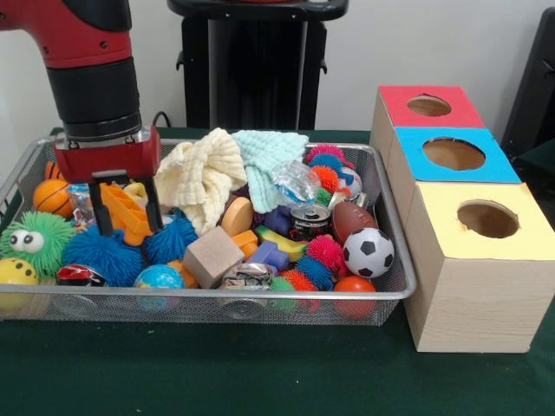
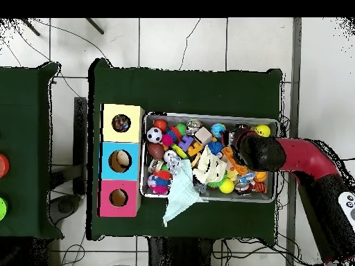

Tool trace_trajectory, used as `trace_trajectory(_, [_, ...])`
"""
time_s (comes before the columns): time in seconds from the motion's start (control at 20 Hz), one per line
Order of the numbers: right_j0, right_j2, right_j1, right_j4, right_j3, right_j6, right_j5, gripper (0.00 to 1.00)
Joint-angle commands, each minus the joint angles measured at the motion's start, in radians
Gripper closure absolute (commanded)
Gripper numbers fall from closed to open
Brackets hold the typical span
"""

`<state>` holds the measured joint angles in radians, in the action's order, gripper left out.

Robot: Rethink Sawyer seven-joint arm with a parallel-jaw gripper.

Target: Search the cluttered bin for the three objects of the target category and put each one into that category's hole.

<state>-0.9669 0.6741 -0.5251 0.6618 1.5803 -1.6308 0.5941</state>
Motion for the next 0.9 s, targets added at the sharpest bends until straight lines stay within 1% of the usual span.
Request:
trace_trajectory(0.05, [-0.041, 0.125, -0.016, 0.013, 0.05, 0.426, 0.18, 0.0])
trace_trajectory(0.2, [-0.062, 0.152, -0.053, -0.017, 0.066, 0.434, 0.226, 0.0])
trace_trajectory(0.3, [-0.072, 0.165, -0.065, -0.033, 0.069, 0.436, 0.256, 0.0])
trace_trajectory(0.55, [-0.061, 0.16, -0.135, -0.049, 0.081, 0.409, 0.331, 0.0])
trace_trajectory(0.65, [-0.071, 0.157, -0.159, -0.041, 0.109, 0.396, 0.326, 0.0])
trace_trajectory(0.7, [-0.077, 0.156, -0.158, -0.034, 0.117, 0.396, 0.319, 0.0])
trace_trajectory(0.9, [-0.083, 0.145, -0.11, 0.035, 0.136, 0.432, 0.274, 0.0])
